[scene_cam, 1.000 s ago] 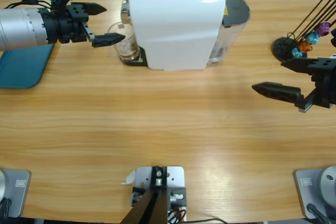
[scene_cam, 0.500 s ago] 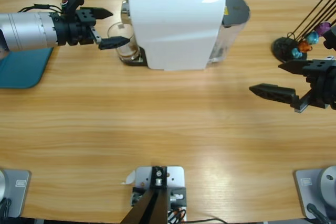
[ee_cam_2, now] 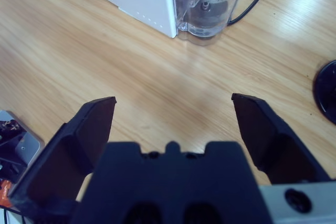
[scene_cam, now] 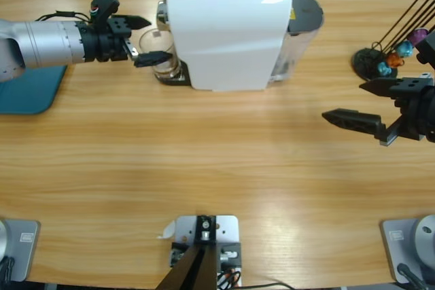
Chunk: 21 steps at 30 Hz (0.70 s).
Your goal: Pour coffee
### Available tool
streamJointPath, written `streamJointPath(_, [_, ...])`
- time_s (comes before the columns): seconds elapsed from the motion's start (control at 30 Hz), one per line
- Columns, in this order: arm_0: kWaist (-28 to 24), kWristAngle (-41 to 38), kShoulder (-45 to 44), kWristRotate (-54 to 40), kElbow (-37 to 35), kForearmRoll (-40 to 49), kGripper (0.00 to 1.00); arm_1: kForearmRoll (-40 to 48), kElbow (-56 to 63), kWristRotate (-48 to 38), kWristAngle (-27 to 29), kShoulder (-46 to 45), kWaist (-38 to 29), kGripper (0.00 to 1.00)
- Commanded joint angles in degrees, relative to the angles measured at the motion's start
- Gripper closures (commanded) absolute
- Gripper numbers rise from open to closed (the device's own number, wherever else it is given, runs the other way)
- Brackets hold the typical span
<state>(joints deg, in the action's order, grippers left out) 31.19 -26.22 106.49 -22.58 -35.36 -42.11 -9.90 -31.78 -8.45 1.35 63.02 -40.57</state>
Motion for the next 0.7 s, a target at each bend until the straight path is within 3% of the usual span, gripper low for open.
streamJointPath(0.03, [-0.45,-1.81,4.17,0.98,0.9,-0.69,0.012,0.41,0.55,0.19,-0.64,1.65,0.67,0.0])
streamJointPath(0.33, [-0.71,-1.29,4.73,1.49,1.17,-1.4,0.016,0.41,0.41,0.19,-0.84,2.18,0.67,0.0])
streamJointPath(0.37, [-0.76,-1.32,4.82,1.58,1.17,-1.4,0.175,0.41,0.41,0.19,-0.91,2.16,0.67,0.0])
streamJointPath(0.43, [-0.75,-1.45,4.78,1.49,1.29,-1.73,0.35,0.41,0.41,0.19,-0.91,2.2,0.67,0.0])
streamJointPath(0.47, [-0.78,-1.66,4.78,1.49,1.41,-1.96,0.546,0.46,0.41,0.19,-0.91,2.27,0.67,0.0])
streamJointPath(0.57, [-0.89,-2.01,4.97,1.05,1.43,-2.4,0.971,0.5,0.41,0.19,-0.91,2.35,0.67,0.0])
streamJointPath(0.7, [-2.26,-4.52,5.27,1.03,2.08,-3.26,1.0,0.5,0.41,0.19,-0.91,2.28,0.67,0.0])
